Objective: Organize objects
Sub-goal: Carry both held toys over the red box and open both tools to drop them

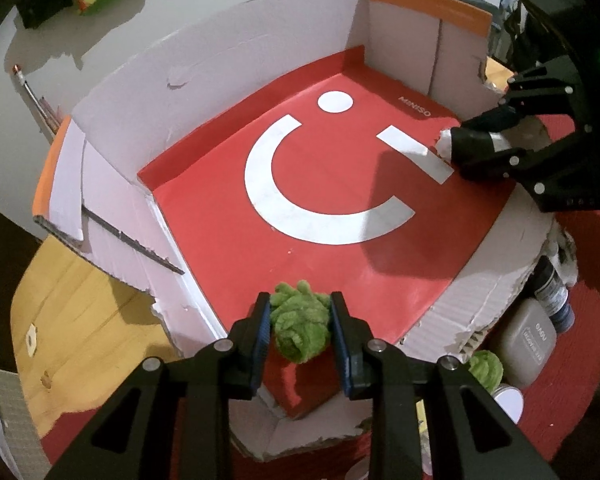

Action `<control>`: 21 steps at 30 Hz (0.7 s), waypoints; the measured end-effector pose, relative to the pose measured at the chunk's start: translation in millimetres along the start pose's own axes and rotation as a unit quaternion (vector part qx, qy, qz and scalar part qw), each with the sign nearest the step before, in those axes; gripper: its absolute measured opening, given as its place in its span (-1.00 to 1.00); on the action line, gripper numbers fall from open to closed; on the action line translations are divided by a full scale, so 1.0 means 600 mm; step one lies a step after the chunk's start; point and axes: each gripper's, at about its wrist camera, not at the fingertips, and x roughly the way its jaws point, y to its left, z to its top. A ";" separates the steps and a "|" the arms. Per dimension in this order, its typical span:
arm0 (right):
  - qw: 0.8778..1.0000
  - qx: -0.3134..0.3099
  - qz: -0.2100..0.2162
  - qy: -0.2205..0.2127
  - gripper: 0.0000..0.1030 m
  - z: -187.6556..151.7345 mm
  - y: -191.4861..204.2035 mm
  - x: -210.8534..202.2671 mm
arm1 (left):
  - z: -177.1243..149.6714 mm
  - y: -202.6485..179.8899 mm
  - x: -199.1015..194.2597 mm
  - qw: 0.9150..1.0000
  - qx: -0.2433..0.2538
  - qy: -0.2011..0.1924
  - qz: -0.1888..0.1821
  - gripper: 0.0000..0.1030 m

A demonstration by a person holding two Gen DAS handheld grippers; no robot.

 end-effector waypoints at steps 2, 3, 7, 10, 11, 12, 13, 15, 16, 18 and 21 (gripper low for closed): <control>1.000 -0.001 0.000 0.000 -0.33 0.000 0.001 0.000 | -0.001 0.001 -0.001 1.000 -0.002 0.001 -0.001 -0.43; 1.000 -0.001 0.000 -0.001 -0.33 0.000 0.001 0.003 | -0.001 0.002 -0.001 1.000 -0.004 0.002 -0.003 -0.43; 1.000 -0.002 0.000 0.000 -0.33 0.004 -0.001 -0.001 | -0.003 0.006 -0.003 1.000 -0.007 0.003 -0.004 -0.40; 1.000 -0.003 0.000 0.001 -0.33 0.003 -0.003 -0.002 | -0.003 0.006 -0.003 1.000 -0.006 0.003 -0.003 -0.40; 1.000 -0.003 0.000 0.001 -0.33 0.004 -0.002 -0.001 | -0.003 0.006 -0.003 1.000 -0.007 0.003 -0.003 -0.40; 1.000 -0.003 0.001 0.001 -0.33 0.005 -0.002 0.000 | -0.003 0.007 -0.003 1.000 -0.007 0.003 -0.003 -0.40; 1.000 -0.003 0.001 0.001 -0.33 0.005 -0.003 0.000 | -0.002 0.007 -0.002 1.000 -0.007 0.003 -0.004 -0.40; 1.000 -0.002 0.001 0.001 -0.33 0.005 -0.004 -0.001 | 0.002 0.005 0.001 1.000 -0.009 0.002 -0.004 -0.38; 1.000 -0.003 0.001 0.001 -0.33 0.005 -0.003 0.000 | 0.001 0.006 0.001 1.000 -0.010 0.003 -0.004 -0.38; 1.000 -0.003 0.000 0.002 -0.33 0.005 -0.004 0.000 | 0.002 0.008 0.000 1.000 -0.012 0.003 -0.005 -0.35; 1.000 -0.004 -0.003 0.002 -0.31 0.004 -0.006 -0.001 | -0.002 0.009 -0.003 1.000 -0.015 0.001 -0.006 -0.33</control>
